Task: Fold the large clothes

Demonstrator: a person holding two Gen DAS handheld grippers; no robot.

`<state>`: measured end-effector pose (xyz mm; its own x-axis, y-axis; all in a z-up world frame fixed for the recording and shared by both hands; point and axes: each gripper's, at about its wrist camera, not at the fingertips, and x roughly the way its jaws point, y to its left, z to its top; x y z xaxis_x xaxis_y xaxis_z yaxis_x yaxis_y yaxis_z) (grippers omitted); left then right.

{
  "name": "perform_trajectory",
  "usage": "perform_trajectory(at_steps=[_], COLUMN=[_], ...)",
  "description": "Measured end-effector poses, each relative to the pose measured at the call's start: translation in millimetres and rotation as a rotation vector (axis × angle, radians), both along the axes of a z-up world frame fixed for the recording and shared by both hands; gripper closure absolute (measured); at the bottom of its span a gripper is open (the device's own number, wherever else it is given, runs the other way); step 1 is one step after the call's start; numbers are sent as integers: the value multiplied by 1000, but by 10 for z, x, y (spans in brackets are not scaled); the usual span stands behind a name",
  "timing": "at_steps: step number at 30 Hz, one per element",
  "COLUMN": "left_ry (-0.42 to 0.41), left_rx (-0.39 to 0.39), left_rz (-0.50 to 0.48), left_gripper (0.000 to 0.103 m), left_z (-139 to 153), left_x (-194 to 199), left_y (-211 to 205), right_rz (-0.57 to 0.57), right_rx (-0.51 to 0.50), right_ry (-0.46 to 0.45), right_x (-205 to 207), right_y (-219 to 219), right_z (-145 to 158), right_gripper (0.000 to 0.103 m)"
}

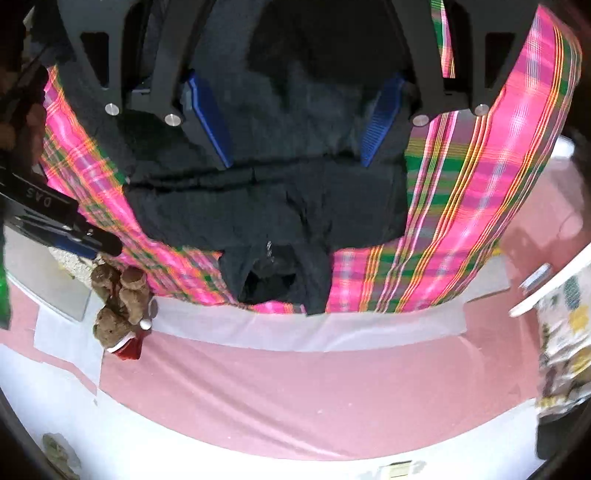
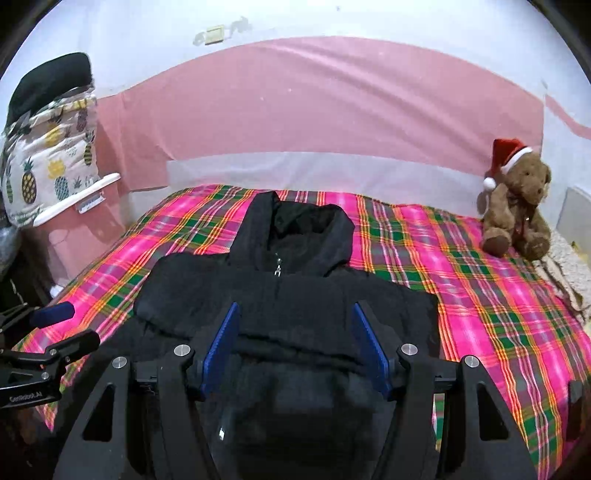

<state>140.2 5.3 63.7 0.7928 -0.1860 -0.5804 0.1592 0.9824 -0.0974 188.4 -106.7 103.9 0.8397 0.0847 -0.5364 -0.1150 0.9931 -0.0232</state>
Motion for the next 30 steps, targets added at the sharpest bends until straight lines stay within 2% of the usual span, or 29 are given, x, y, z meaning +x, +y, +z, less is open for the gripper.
perform_trajectory(at_steps=[3,7,12,18,21,26,30], left_ry=[-2,-16,14,99,148,189,219], left_rx=[-12,15,9,18,23,5,-8], left_rz=[-22,-43,-65,-24,8,37,73], left_gripper=[29,30,29,29,29,29,29], left_z=[139,245,236,-29,-222,-503,-701], left_x=[336,814,1545,2633,3166,3828,4182], left_y=[8,-26,-85,-105,-117,-149,-153], right_rz=[16,18,11,-24,-52,-78,-64], right_rx=[38,53,59,74,83,70,44], right_ry=[34,75,166,295,320,357,378], right_x=[326,811,1537,2480,2926,3587,3977], right_y=[-100,-194,-278,-459,-580,-639,-541], right_z=[110,172,65,-309,-457,-723,-955], right_gripper=[40,40,40,40,40,40,40])
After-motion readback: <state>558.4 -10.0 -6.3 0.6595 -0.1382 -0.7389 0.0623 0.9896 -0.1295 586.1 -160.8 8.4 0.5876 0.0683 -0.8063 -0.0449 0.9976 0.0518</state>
